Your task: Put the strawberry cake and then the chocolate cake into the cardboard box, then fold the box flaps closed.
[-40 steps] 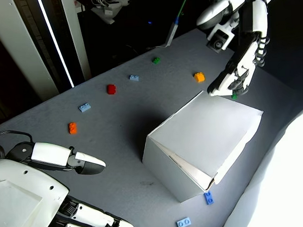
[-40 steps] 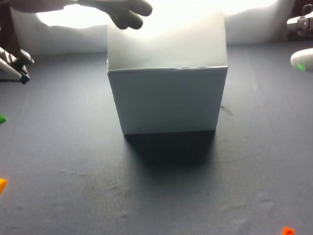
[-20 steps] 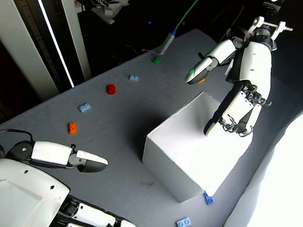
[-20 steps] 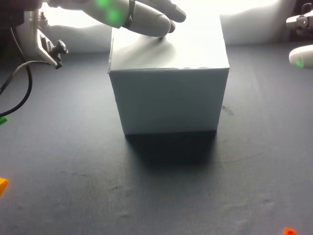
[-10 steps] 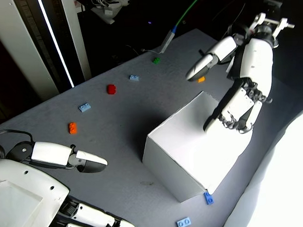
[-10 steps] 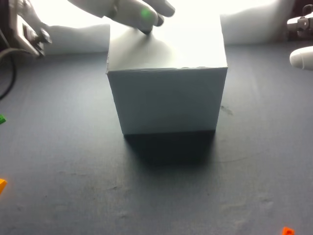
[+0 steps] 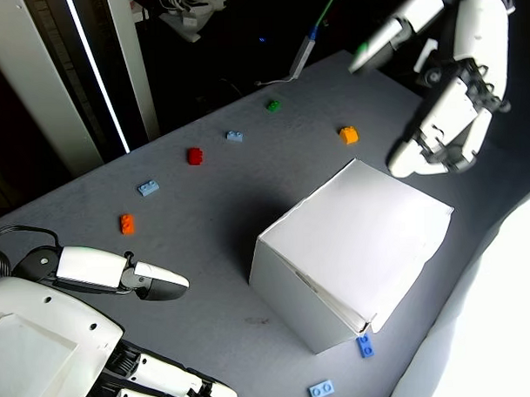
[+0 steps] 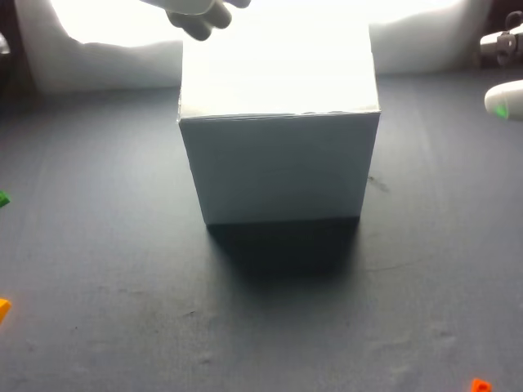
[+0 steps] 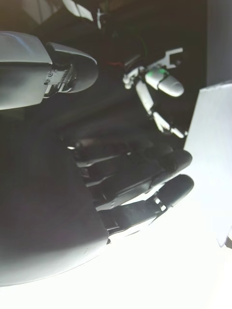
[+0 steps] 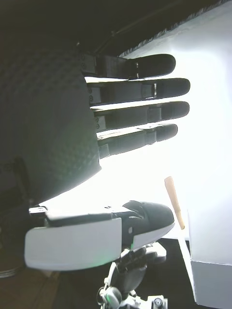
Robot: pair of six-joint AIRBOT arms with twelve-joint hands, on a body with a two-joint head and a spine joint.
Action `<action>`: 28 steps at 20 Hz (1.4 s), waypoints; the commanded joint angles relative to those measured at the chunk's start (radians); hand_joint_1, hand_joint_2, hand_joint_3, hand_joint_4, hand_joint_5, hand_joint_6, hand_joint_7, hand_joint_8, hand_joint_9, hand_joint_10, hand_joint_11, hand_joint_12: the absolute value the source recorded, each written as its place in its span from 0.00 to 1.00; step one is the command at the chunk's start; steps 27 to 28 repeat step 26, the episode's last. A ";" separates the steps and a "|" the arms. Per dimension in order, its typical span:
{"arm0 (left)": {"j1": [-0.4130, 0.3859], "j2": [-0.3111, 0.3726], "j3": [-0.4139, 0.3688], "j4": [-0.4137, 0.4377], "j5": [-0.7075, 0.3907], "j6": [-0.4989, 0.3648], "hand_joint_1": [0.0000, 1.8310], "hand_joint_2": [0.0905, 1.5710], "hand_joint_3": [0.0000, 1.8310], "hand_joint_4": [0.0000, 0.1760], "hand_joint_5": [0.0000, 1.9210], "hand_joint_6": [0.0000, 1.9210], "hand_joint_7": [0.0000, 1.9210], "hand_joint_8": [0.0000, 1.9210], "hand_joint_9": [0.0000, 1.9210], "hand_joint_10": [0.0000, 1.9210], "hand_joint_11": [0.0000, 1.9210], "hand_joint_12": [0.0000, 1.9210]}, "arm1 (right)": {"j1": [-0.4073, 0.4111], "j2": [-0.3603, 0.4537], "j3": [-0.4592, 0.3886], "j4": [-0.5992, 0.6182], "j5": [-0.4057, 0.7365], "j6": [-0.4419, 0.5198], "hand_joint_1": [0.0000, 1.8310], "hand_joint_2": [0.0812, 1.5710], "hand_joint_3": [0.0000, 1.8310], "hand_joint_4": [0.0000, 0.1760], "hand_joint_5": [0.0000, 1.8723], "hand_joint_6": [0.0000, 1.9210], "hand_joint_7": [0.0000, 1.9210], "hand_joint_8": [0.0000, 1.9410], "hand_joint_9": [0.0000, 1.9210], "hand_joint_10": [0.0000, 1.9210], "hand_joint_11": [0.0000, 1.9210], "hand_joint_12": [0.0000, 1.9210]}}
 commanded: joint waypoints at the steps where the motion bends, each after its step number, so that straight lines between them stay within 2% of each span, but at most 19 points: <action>1: -0.024 0.027 -0.008 -0.010 0.039 -0.027 0.09 0.71 0.00 0.00 0.28 0.01 0.37 0.01 0.38 0.00 0.11 0.63 | 0.004 0.017 -0.002 -0.001 0.112 0.012 0.10 0.75 0.00 0.00 0.23 0.03 0.29 0.02 0.17 0.32 0.00 0.80; 2: -0.041 0.064 -0.048 0.053 0.034 -0.057 0.05 0.74 0.00 0.00 0.36 0.01 0.46 0.02 0.42 0.01 0.11 0.65 | -0.006 0.017 -0.004 -0.001 0.113 0.023 0.10 0.75 0.00 0.00 0.31 0.23 0.40 0.11 0.22 0.48 0.00 0.84; 3: -0.049 0.086 -0.074 0.095 0.030 -0.074 0.05 0.74 0.00 0.00 0.36 0.01 0.46 0.02 0.42 0.01 0.11 0.65 | -0.014 0.017 -0.008 -0.001 0.113 0.023 0.10 0.75 0.00 0.00 0.31 0.23 0.40 0.11 0.22 0.48 0.00 0.84; 4: -0.059 0.118 -0.103 0.154 0.026 -0.097 0.06 0.74 0.00 0.00 0.40 0.02 0.51 0.03 0.47 0.03 0.13 0.67 | -0.020 0.017 -0.012 -0.001 0.114 0.023 0.09 0.76 0.00 0.00 0.32 0.39 0.40 0.24 0.24 0.54 0.01 0.88; 5: -0.063 0.136 -0.120 0.183 0.025 -0.107 0.05 0.76 0.00 0.00 0.55 0.06 0.50 0.32 0.39 0.53 0.20 0.82 | -0.022 0.017 -0.015 -0.001 0.115 0.022 0.08 0.78 0.00 0.00 0.46 0.43 0.47 0.44 0.32 0.69 0.15 0.99; 6: -0.064 0.159 -0.138 0.210 0.023 -0.116 0.05 0.77 0.00 0.00 0.51 0.31 0.47 0.60 0.38 0.75 0.22 0.92 | -0.026 0.017 -0.019 -0.001 0.120 0.020 0.03 0.80 0.01 0.00 0.50 0.47 0.53 0.49 0.37 0.78 0.22 1.00; 7: -0.063 0.173 -0.150 0.229 0.023 -0.120 0.05 0.77 0.00 0.00 0.51 0.31 0.47 0.60 0.38 0.75 0.22 0.92 | -0.028 0.017 -0.021 -0.001 0.122 0.018 0.03 0.80 0.01 0.00 0.50 0.47 0.53 0.49 0.37 0.78 0.22 1.00; 8: -0.060 0.185 -0.162 0.246 0.022 -0.121 0.02 0.78 0.00 0.00 0.46 0.61 0.47 0.74 0.39 0.87 0.23 0.98 | -0.029 0.017 -0.024 -0.001 0.122 0.016 0.02 0.81 0.01 0.00 0.53 0.65 0.58 0.64 0.46 0.91 0.33 1.00; 9: -0.055 0.194 -0.172 0.264 0.022 -0.121 0.00 0.78 0.00 0.00 0.44 0.77 0.49 0.80 0.41 0.92 0.26 1.00 | -0.030 0.017 -0.026 -0.001 0.122 0.013 0.00 0.81 0.01 0.00 0.54 0.75 0.60 0.72 0.51 0.95 0.39 1.00; 10: -0.051 0.201 -0.181 0.283 0.022 -0.121 0.00 0.79 0.00 0.00 0.47 0.90 0.54 0.82 0.49 0.93 0.33 0.99 | -0.030 0.017 -0.028 -0.001 0.123 0.011 0.02 0.81 0.00 0.00 0.58 0.90 0.65 0.87 0.62 1.00 0.54 1.00; 11: -0.049 0.206 -0.187 0.294 0.023 -0.120 0.00 0.79 0.00 0.00 0.47 0.90 0.54 0.82 0.49 0.93 0.33 0.99 | -0.031 0.017 -0.029 -0.001 0.123 0.011 0.02 0.81 0.00 0.00 0.58 0.90 0.65 0.87 0.62 1.00 0.54 1.00; 12: -0.043 0.214 -0.196 0.305 0.023 -0.119 0.02 0.79 0.00 0.00 0.48 0.90 0.57 0.81 0.53 0.92 0.37 0.98 | -0.033 0.017 -0.031 -0.001 0.125 0.010 0.03 0.81 0.00 0.00 0.57 0.90 0.64 0.88 0.63 1.00 0.57 1.00; 13: -0.037 0.217 -0.201 0.311 0.023 -0.117 0.03 0.79 0.00 0.00 0.49 0.88 0.58 0.81 0.54 0.92 0.39 0.99 | -0.034 0.017 -0.032 -0.001 0.125 0.009 0.03 0.81 0.00 0.00 0.57 0.87 0.63 0.89 0.63 1.00 0.57 1.00; 15: -0.033 0.223 -0.209 0.323 0.024 -0.113 0.02 0.79 0.00 0.00 0.48 0.86 0.57 0.82 0.53 0.93 0.39 0.99 | -0.035 0.018 -0.035 -0.001 0.127 0.006 0.02 0.81 0.00 0.00 0.56 0.89 0.63 0.88 0.63 1.00 0.58 1.00; 18: -0.033 0.226 -0.223 0.360 0.026 -0.115 0.06 0.79 0.00 0.00 0.49 0.91 0.57 0.87 0.53 0.98 0.42 1.00 | -0.037 0.018 -0.037 -0.001 0.128 0.003 0.06 0.81 0.00 0.00 0.56 0.96 0.62 0.94 0.64 1.00 0.61 1.00; 20: -0.032 0.229 -0.234 0.383 0.026 -0.118 0.05 0.79 0.00 0.00 0.49 0.92 0.57 0.87 0.53 0.98 0.42 1.00 | -0.038 0.018 -0.040 -0.001 0.129 -0.016 0.07 0.80 0.00 0.00 0.57 0.97 0.63 0.95 0.64 1.00 0.60 1.00; 21: -0.028 0.231 -0.239 0.391 0.027 -0.118 0.05 0.79 0.00 0.00 0.48 0.86 0.55 0.84 0.52 0.96 0.40 1.00 | -0.038 0.018 -0.042 -0.001 0.131 -0.022 0.09 0.80 0.00 0.00 0.55 0.95 0.62 0.94 0.62 1.00 0.55 1.00; 22: -0.022 0.233 -0.243 0.398 0.028 -0.118 0.04 0.79 0.00 0.00 0.48 0.84 0.55 0.83 0.51 0.96 0.40 1.00 | -0.038 0.019 -0.043 -0.001 0.131 -0.024 0.09 0.80 0.00 0.00 0.55 0.95 0.62 0.94 0.62 1.00 0.54 1.00; 28: 0.004 0.238 -0.251 0.402 0.029 -0.107 0.07 0.79 0.00 0.00 0.48 0.86 0.56 0.83 0.51 0.95 0.39 0.99 | -0.042 0.018 -0.046 -0.020 0.146 -0.028 0.07 0.79 0.00 0.00 0.56 0.96 0.62 0.97 0.63 1.00 0.57 1.00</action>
